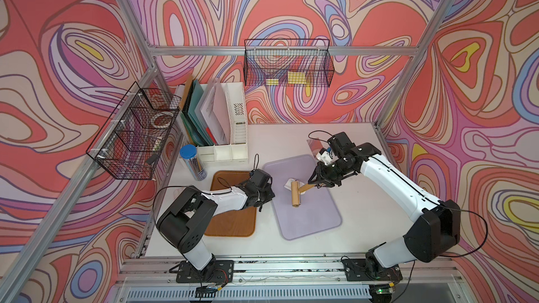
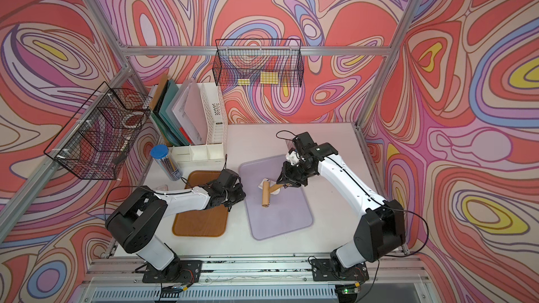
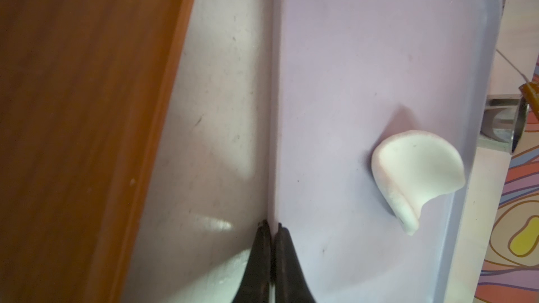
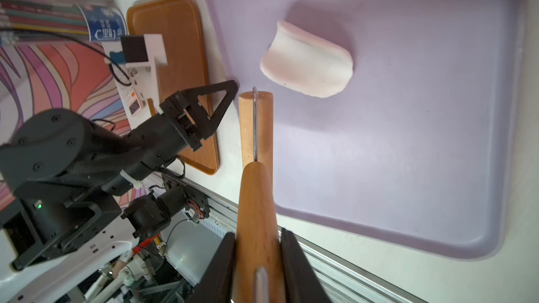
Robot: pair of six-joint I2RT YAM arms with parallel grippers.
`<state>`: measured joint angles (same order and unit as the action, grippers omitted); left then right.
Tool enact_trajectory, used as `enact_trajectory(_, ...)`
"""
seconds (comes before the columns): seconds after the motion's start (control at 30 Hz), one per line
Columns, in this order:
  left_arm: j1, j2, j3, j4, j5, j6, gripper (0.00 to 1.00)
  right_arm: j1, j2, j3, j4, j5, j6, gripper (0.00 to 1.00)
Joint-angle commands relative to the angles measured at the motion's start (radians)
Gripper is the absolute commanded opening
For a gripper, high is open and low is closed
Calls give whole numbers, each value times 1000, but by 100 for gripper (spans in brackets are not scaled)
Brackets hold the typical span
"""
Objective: Roll out the dumpling wrappers from the dough
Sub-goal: Flatten out the dough on the work surface.
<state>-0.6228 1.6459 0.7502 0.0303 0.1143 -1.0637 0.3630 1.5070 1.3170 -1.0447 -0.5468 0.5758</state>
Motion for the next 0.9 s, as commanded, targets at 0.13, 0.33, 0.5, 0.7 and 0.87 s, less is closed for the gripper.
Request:
enact_trajectory(0.13,1,5,-18,3,6,-24,0,-41,-3,-83,156,-98,93,0)
enact_trajectory(0.33,1,6,-18,2,6,-16,0,-95,12,-115,181,-74,76,0)
enact_trajectory(0.5,1,15,-14,5,16,-10,0,-101,38,-105,213,-66,75,0)
enact_trajectory(0.7,1,17,-12,5,18,-5,0,-100,69,-96,231,-38,76,0)
enact_trajectory(0.87,1,16,-12,0,18,1,0,-101,106,-86,239,-10,62,0)
